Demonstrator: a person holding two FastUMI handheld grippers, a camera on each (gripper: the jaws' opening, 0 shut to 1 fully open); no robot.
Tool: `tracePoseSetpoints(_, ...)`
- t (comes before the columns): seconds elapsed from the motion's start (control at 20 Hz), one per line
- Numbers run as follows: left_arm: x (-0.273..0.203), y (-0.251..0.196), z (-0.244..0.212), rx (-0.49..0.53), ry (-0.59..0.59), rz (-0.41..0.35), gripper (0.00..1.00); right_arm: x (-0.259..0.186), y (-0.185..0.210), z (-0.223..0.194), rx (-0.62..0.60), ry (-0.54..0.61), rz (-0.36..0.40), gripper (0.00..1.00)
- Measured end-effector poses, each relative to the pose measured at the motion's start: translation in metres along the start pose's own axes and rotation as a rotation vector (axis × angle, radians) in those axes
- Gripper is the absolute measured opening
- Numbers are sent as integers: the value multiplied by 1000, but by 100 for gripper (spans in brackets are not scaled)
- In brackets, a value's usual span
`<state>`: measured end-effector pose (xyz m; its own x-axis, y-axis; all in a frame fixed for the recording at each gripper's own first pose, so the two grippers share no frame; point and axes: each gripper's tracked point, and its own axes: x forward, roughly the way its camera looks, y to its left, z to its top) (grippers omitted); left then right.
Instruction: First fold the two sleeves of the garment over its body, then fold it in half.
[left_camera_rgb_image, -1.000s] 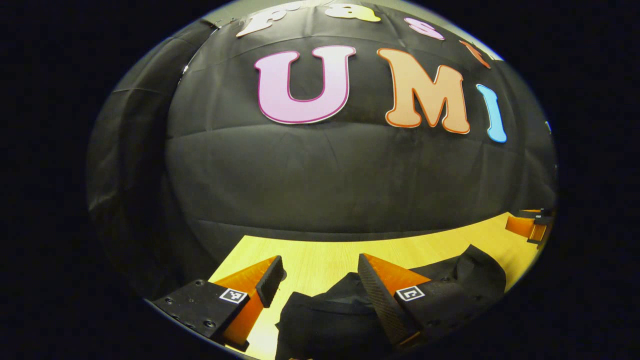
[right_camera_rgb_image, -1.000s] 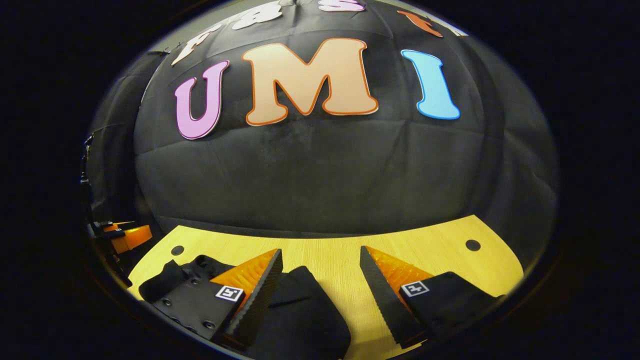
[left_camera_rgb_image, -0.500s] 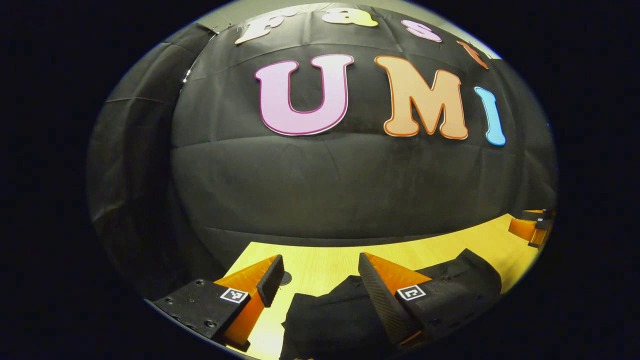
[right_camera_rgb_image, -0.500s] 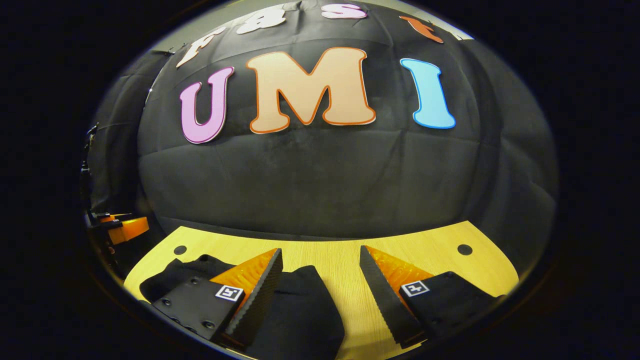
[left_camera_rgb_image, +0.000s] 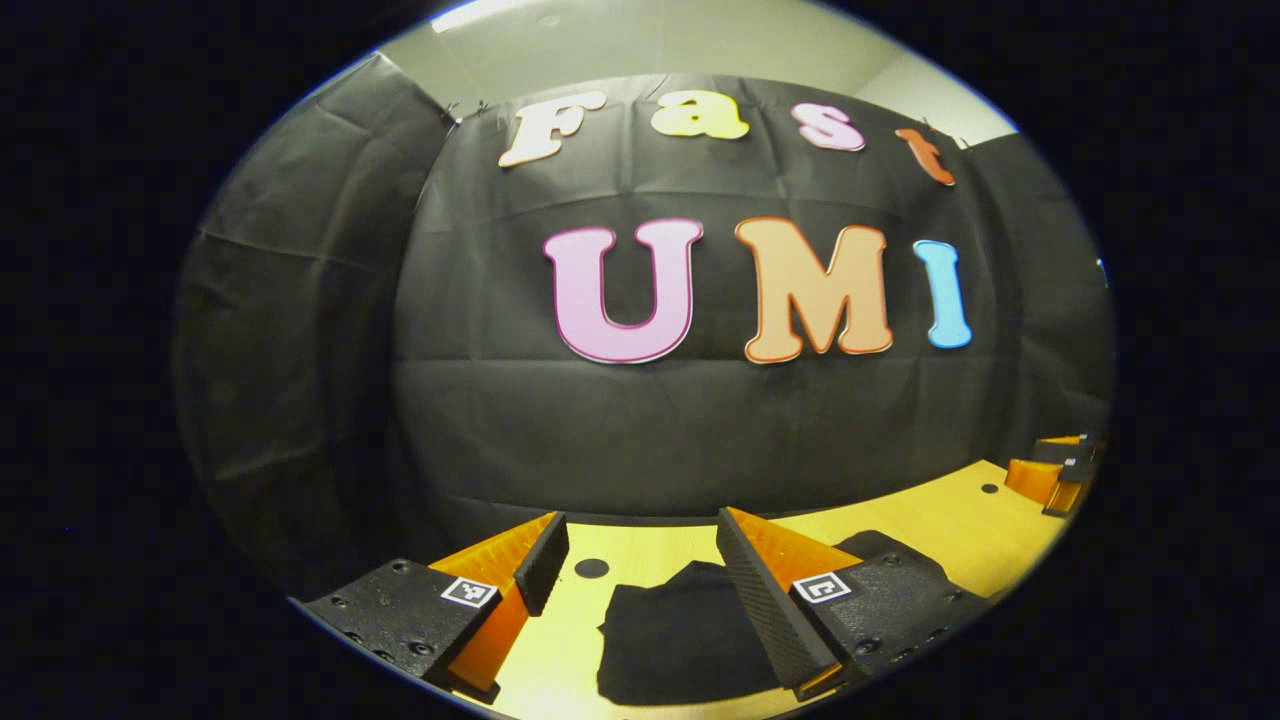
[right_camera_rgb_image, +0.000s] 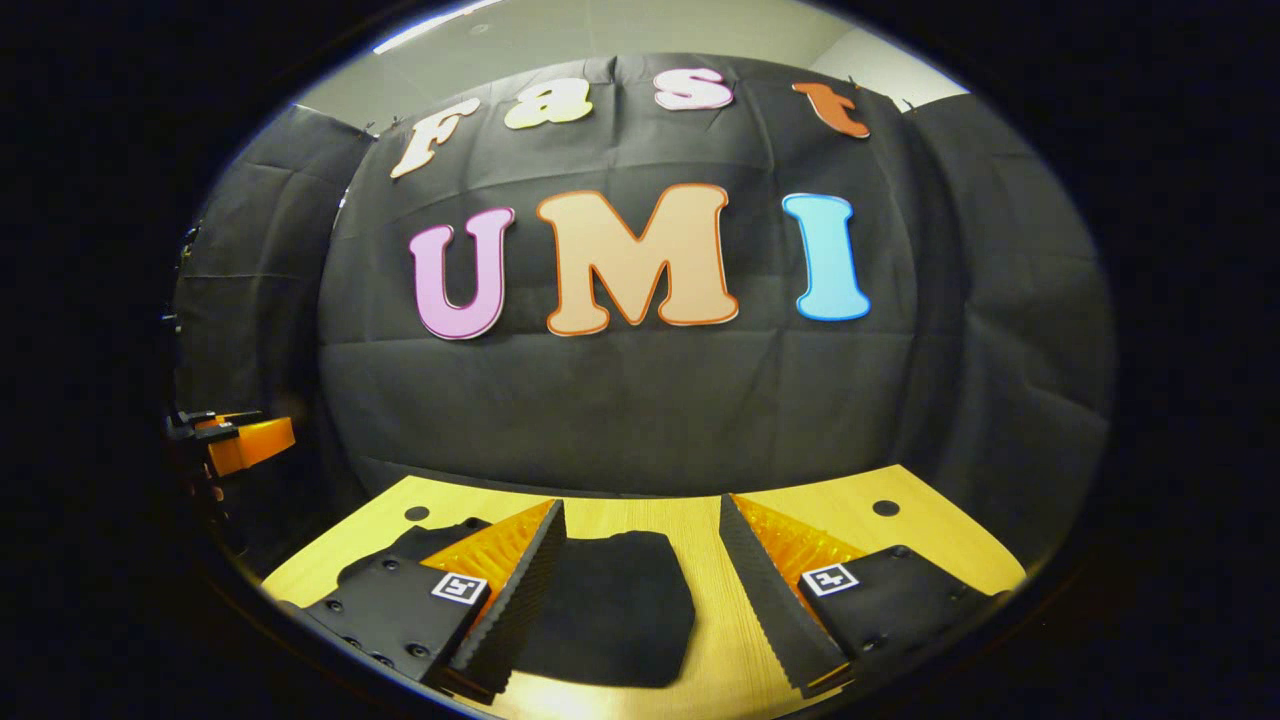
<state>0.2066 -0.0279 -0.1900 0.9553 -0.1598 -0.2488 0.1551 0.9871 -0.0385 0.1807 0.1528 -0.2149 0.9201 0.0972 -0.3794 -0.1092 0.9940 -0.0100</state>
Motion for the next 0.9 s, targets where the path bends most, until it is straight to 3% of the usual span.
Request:
tracePoseSetpoints(0.2,-87,6,2,-1,-15,-9,92,-88,22,-2,-19,-57,7,98)
tracePoseSetpoints(0.3,-126,9,0,3,-25,-14,96,-132,32,-11,-8,-57,15,97)
tracePoseSetpoints(0.45,-175,15,0,2,-39,-8,92,-187,42,-22,1,-76,14,94)
tracePoseSetpoints(0.55,-204,11,-1,-6,-27,-22,96,-219,49,-34,2,-56,22,94)
tracePoseSetpoints(0.65,-226,7,2,-3,-28,-36,91,-244,50,-38,0,-58,29,97)
tracePoseSetpoints(0.9,-253,1,6,-37,-31,-9,96,-270,39,-37,7,-74,28,97)
